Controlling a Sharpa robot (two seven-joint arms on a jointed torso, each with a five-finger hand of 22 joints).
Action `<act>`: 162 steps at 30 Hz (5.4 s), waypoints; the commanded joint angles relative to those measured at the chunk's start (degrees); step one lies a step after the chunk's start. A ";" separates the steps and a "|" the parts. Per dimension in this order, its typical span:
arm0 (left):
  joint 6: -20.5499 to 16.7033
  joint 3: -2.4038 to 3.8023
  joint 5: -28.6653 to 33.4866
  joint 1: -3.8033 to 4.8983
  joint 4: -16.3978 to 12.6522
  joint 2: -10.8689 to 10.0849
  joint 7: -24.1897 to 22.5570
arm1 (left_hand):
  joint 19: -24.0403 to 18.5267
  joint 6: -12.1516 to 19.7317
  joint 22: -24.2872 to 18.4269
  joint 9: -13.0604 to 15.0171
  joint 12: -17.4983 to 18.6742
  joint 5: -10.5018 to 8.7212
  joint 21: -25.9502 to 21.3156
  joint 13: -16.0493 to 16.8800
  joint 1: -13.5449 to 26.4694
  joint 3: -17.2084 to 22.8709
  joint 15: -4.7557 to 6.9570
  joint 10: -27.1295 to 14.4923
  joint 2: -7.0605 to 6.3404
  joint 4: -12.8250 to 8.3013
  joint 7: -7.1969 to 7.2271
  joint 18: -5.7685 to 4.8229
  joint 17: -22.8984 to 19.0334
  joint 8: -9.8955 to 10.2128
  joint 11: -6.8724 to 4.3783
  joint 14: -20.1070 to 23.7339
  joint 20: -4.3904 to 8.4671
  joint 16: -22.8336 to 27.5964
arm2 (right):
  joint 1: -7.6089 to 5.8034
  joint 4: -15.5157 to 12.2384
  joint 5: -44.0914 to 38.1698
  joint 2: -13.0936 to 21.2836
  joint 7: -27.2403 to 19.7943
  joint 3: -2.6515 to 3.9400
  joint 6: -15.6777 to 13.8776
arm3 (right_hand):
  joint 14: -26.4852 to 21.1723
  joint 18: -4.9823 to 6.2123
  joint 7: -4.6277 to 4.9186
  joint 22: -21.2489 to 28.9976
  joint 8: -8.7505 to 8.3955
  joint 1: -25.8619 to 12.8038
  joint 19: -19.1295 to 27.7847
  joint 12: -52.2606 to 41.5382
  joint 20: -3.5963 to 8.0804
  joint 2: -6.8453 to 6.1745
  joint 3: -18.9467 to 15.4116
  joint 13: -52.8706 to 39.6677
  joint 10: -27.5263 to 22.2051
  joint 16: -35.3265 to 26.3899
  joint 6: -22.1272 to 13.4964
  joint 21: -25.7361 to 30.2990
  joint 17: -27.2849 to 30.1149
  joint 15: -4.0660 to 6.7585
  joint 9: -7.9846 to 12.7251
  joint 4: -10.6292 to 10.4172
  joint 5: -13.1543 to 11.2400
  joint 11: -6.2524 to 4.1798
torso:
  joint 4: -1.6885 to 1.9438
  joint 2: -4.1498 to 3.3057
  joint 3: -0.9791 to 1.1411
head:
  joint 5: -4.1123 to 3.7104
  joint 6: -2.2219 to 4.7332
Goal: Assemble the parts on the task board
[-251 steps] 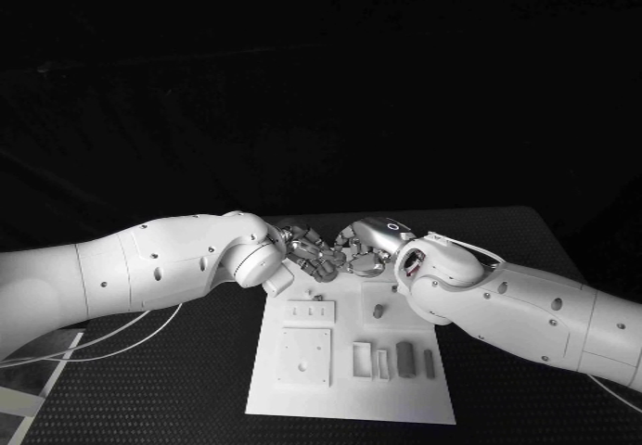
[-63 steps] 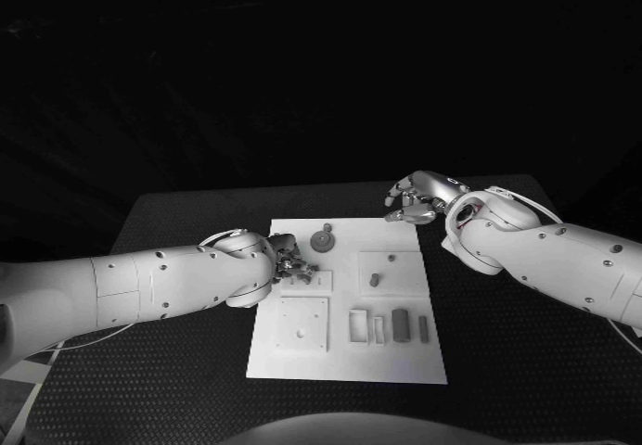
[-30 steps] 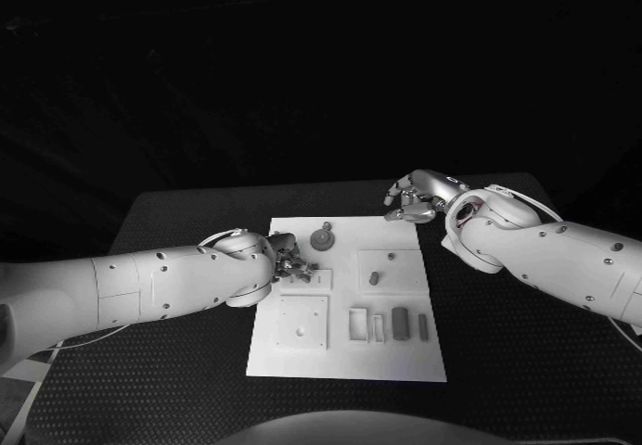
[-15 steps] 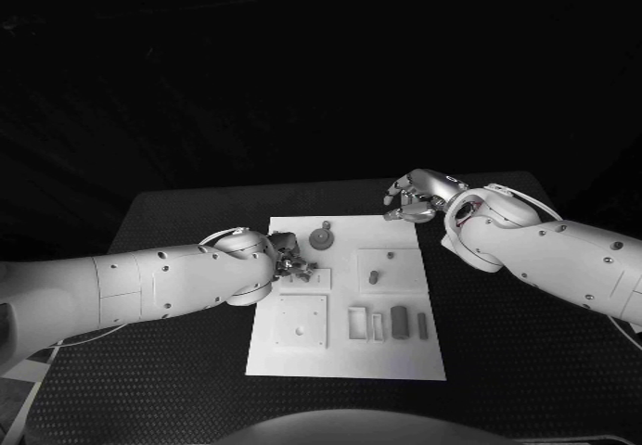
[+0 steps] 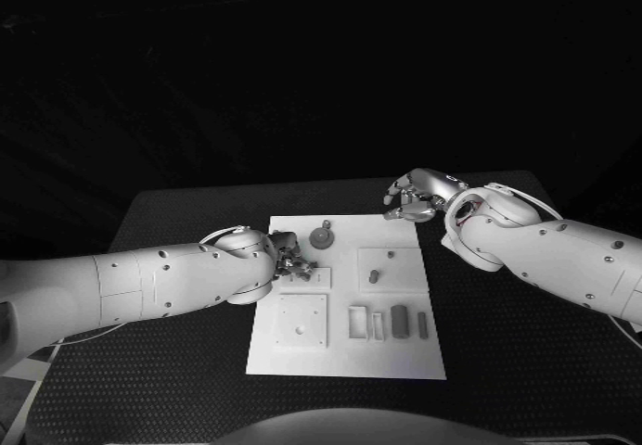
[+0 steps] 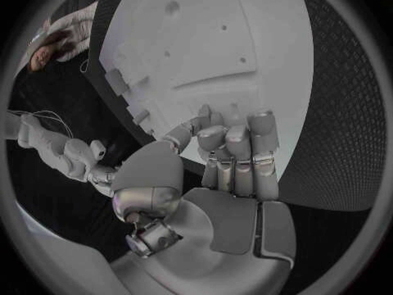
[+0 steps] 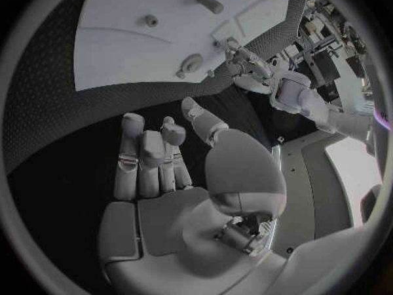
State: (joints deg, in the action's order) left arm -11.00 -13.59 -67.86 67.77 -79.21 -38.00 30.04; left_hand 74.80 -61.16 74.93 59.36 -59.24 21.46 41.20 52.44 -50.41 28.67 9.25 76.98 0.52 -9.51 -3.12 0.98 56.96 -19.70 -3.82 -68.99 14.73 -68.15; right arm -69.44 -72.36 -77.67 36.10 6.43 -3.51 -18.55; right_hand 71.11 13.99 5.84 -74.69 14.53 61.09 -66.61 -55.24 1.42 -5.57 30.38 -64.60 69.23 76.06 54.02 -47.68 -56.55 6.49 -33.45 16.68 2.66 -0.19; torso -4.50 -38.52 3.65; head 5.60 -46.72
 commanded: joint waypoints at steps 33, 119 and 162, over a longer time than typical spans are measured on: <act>1.92 -0.08 3.29 -0.14 0.06 0.44 0.50 | 1.54 -10.26 1.10 0.23 -0.95 3.01 0.27 -0.56 0.53 3.36 1.20 -2.29 0.90 -4.54 4.64 2.36 -0.52 -0.53 -3.84 0.60 0.73 -1.46 | -0.02 -0.04 0.14 -0.02 -0.45 0.04 0.86 | -0.08 1.01 0.57 -0.10 -0.24 -0.15 -0.24 0.30 0.08 0.26 0.21 0.10 -0.27 -0.36 0.34 0.35 -0.06 -0.24 -0.09 -0.07 0.10 0.10 | -0.06 -0.03 0.03 | 0.10 -0.25; -5.37 2.38 10.01 0.24 -1.37 -4.08 -7.03 | -2.93 -5.64 0.41 1.11 1.05 -18.57 -2.70 -2.08 2.32 -2.01 1.07 -6.73 -12.16 12.91 2.96 3.11 -2.65 2.30 -2.25 5.34 0.32 -0.25 | 0.00 1.01 0.86 -0.48 -3.74 0.04 0.47 | -0.20 1.01 1.00 -0.27 -1.11 0.43 -0.11 0.21 0.11 -0.28 0.24 0.12 -0.40 -0.37 -1.16 0.44 -0.16 -0.59 0.10 0.06 0.10 0.50 | 0.11 0.01 -0.10 | -0.43 0.63; 0.63 4.28 9.57 4.95 9.55 -3.44 -5.92 | -8.47 3.18 -6.06 -7.28 12.83 -17.18 -15.25 -11.12 1.07 -6.90 -4.93 -11.33 -11.06 12.13 -1.82 2.64 -10.90 7.46 2.51 10.62 -4.70 9.35 | 0.00 1.60 1.26 -1.25 -5.41 0.03 0.38 | -0.25 1.01 1.04 -0.34 -0.99 0.70 -0.07 0.12 0.05 -0.09 0.19 0.10 -0.42 -0.35 -0.95 0.45 -0.21 -0.65 -0.01 -0.03 0.09 0.54 | -0.07 -0.11 -0.03 | 0.55 3.95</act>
State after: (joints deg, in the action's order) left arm -13.84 -9.34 -54.83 72.57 -70.19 -41.66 22.26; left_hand 66.72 -58.29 68.81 52.14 -46.59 4.05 26.17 41.27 -49.64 22.02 4.40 65.92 -10.47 2.50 -4.99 2.33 45.99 -12.43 -1.32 -58.63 10.03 -58.82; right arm -69.43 -70.79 -76.60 34.83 1.50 -3.52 -17.94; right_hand 70.91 14.06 6.54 -74.95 13.62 61.34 -66.53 -55.24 1.33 -5.81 30.38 -64.57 69.04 76.06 52.88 -47.46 -56.70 6.29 -33.42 16.68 2.66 0.00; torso -4.56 -38.61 3.61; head 6.11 -42.93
